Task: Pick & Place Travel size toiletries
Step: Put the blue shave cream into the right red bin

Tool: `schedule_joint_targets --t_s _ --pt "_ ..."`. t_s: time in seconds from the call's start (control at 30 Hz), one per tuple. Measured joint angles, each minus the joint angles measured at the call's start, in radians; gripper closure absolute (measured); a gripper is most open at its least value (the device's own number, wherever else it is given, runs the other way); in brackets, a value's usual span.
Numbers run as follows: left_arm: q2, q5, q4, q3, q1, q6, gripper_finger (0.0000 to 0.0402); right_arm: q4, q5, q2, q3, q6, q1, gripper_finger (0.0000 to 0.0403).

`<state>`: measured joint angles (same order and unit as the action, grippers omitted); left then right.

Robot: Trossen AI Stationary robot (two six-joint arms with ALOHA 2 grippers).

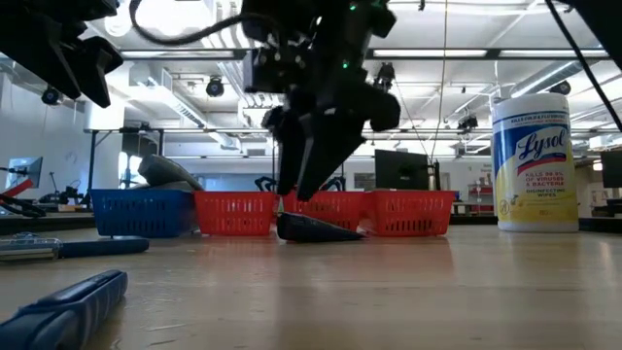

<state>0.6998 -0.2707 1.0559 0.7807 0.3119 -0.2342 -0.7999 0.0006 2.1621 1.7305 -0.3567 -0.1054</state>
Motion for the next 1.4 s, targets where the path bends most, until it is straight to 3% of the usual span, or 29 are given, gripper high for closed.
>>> schedule_joint_targets --t_s 0.3,0.5,0.73,0.9,1.03,1.17,1.3,1.4 --pt "0.001 0.000 0.000 0.000 0.000 -0.021 0.0163 -0.136 0.100 0.141 0.138 -0.013 0.030 0.0183" --pt "0.002 0.000 0.001 0.000 0.000 -0.027 0.0163 -0.216 0.025 0.202 0.204 -0.013 0.036 0.0210" --pt "0.003 0.000 0.001 0.000 0.000 -0.030 0.0163 -0.232 -0.003 0.222 0.260 0.074 0.033 0.0290" --pt "0.003 0.000 0.001 0.000 0.000 -0.020 0.0163 -0.362 -0.010 0.173 0.297 0.180 0.033 0.0293" --pt "0.002 0.000 0.000 0.000 0.000 -0.014 0.0163 -0.478 -0.013 0.084 0.323 0.400 0.041 0.0293" --pt "0.003 0.000 0.000 0.000 0.000 -0.014 0.0163 -0.510 -0.013 -0.039 0.272 0.773 0.115 0.0284" --pt "0.002 -0.006 -0.001 0.000 0.000 -0.014 0.0163 -0.482 0.028 -0.151 0.113 1.062 0.249 0.0281" --pt "0.002 -0.007 -0.001 0.000 0.000 -0.022 0.0163 -0.368 0.019 -0.235 -0.050 1.215 0.340 0.0282"
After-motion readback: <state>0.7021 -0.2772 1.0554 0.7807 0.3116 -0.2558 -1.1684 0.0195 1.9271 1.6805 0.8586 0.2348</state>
